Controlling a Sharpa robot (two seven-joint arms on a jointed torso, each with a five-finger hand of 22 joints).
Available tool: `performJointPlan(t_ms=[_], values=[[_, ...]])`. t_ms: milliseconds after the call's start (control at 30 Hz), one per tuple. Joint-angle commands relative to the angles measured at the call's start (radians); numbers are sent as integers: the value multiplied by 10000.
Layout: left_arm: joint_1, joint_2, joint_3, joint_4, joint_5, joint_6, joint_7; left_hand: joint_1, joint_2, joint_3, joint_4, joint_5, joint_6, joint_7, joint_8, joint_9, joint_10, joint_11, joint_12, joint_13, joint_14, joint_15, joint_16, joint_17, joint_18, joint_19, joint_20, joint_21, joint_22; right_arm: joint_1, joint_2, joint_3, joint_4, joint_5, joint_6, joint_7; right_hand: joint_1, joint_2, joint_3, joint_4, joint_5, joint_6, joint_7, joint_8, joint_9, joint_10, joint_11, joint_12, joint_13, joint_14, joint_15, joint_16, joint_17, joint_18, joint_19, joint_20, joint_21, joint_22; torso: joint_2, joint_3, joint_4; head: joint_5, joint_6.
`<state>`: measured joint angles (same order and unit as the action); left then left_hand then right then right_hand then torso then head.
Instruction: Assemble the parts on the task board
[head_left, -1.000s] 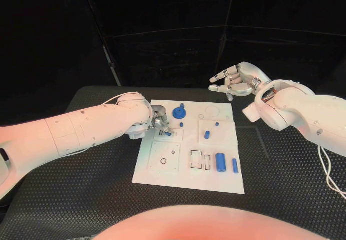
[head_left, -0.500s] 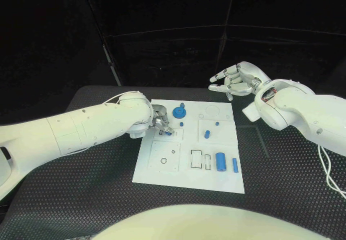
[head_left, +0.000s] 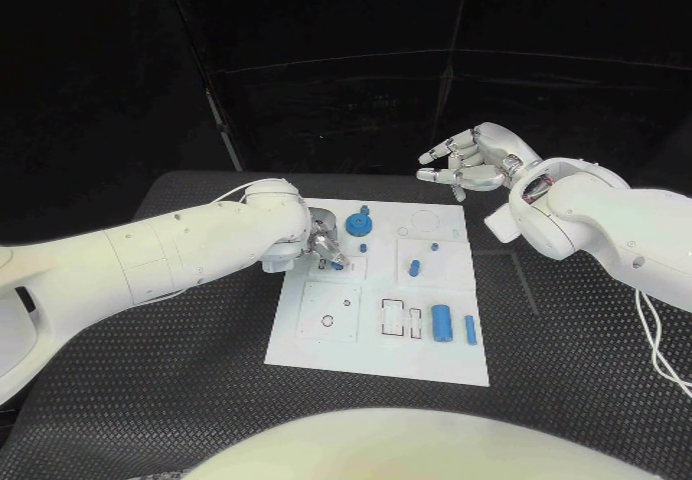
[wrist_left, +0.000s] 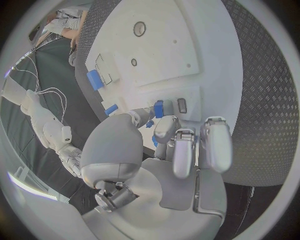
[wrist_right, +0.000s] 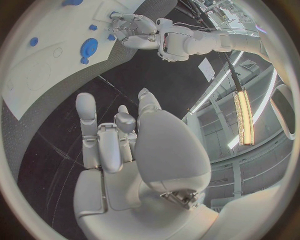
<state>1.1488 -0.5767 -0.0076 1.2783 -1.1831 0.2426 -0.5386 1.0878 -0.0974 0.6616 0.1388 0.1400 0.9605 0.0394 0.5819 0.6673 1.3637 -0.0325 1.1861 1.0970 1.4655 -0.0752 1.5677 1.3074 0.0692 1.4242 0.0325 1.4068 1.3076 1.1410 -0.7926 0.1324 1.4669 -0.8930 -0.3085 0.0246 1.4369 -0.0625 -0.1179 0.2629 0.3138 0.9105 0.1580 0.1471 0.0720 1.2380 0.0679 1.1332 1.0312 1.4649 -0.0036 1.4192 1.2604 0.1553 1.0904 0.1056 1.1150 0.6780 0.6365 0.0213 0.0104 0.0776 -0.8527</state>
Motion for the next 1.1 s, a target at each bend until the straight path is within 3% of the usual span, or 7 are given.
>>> performJointPlan(t_ms=[33, 567, 1100], values=[[-98, 88, -87, -56, -32, 497, -80, -47, 119, 1046, -1095, 52, 128, -51, 57, -19, 112, -25, 79, 27, 1053, -97, 31, 2634, -82, 21, -36, -52, 68, 18, 13, 5, 11, -35, 67, 18, 14, 51, -39, 0, 33, 33, -41, 53, -9, 9, -17, -21, -10, 402, -52, -36, -16, 59, -21, -44, -28, -10, 3, -2, 7, -19, 15], [-94, 226, -100, -230, 12, 575, -65, -1066, 661, 796, -702, -43, 631, -166, -143, -421, 393, -105, 423, 426, 1053, -149, 31, 2634, -110, 111, -90, -14, 205, 18, 48, 1, -19, -41, 98, 11, 16, 58, -50, 6, 41, 31, -41, 57, -9, 9, -17, -20, -10, 400, -53, -43, -27, 59, -21, -45, -33, -15, 6, -8, 5, -25, 12], [-83, 212, -100, -276, 18, 669, -56, -1685, 630, 414, -481, -104, 926, -214, -306, -742, 516, -140, 537, 599, 1053, -171, 31, 2634, -129, 170, -115, 19, 304, 18, 65, -5, -37, -41, 119, 12, 16, 58, -50, 6, 41, 31, -41, 57, -9, 9, -17, -20, -10, 400, -53, -43, -27, 59, -21, -45, -33, -15, 6, -14, 12, -38, -9]])
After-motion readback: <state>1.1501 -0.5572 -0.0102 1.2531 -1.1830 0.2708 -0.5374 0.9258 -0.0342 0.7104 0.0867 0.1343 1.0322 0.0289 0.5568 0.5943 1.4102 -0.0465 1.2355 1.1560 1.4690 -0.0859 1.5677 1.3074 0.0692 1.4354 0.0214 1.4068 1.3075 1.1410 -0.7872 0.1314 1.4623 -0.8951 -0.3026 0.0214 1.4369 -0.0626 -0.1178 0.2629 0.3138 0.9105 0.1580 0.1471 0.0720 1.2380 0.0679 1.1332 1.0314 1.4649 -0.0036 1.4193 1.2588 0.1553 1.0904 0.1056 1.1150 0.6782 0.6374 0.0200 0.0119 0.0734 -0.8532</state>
